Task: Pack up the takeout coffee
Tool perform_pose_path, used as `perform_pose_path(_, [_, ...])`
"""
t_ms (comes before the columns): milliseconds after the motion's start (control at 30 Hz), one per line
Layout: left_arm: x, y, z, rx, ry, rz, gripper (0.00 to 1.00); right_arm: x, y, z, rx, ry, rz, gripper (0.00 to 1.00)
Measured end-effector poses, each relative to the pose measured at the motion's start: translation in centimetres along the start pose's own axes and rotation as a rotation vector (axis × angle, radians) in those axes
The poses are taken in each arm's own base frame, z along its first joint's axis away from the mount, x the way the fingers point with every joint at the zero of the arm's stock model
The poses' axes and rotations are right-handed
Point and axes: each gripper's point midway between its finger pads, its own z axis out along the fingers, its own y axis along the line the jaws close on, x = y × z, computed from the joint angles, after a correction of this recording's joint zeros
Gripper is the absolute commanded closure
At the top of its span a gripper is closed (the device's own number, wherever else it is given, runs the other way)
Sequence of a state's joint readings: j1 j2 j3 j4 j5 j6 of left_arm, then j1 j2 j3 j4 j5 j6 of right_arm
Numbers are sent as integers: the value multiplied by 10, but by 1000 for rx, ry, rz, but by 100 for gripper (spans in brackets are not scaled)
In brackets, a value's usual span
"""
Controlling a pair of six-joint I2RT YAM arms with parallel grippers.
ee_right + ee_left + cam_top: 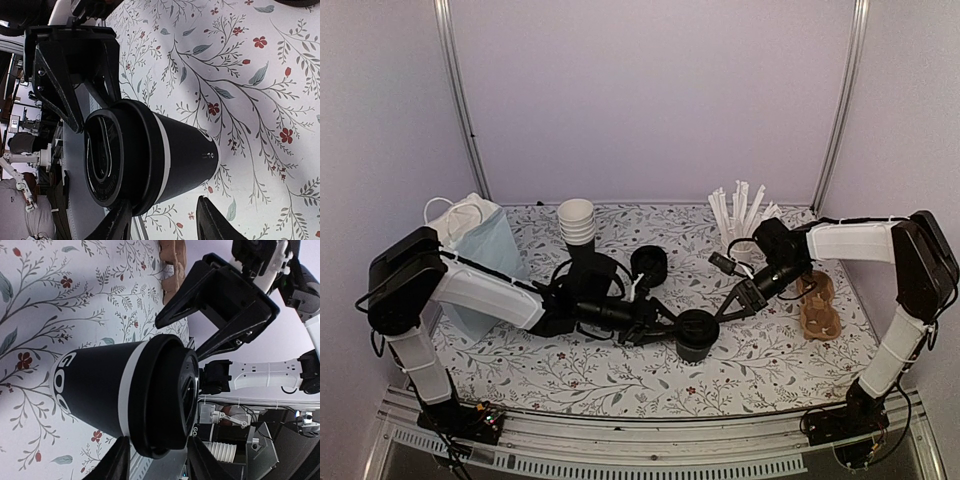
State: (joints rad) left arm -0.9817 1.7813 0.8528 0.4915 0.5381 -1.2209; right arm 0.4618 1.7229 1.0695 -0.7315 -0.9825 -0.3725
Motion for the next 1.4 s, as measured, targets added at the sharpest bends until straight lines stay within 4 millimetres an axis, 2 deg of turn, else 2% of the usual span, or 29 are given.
perform_pose_path(200, [0,-1,-1,14,-14,9,49,-1,0,0,-2,-4,-5,55])
perform_pose_path(333, [-2,-7,-6,22,-40,46,49,-1,0,0,-6,-6,-6,55])
perform_pose_path(400, [-5,-17,-11,36,-64,70,52,-1,0,0,-5,-6,-7,55])
perform_pose_path(533, [-10,-32,-18,58,-100,103,67,-2,0,0,-5,-8,-10,55])
perform_pose_path(600, [-10,-30,-18,51,-99,94,71,-2,0,0,-5,-9,-10,55])
perform_pose_path(1133, [-1,-2,-7,-1,-62,19,80,-2,0,1,-4,-9,-12,55])
perform_pose_path(1400, [3,10,0,-14,-33,3,80,-2,-1,-1,-2,-13,-10,55])
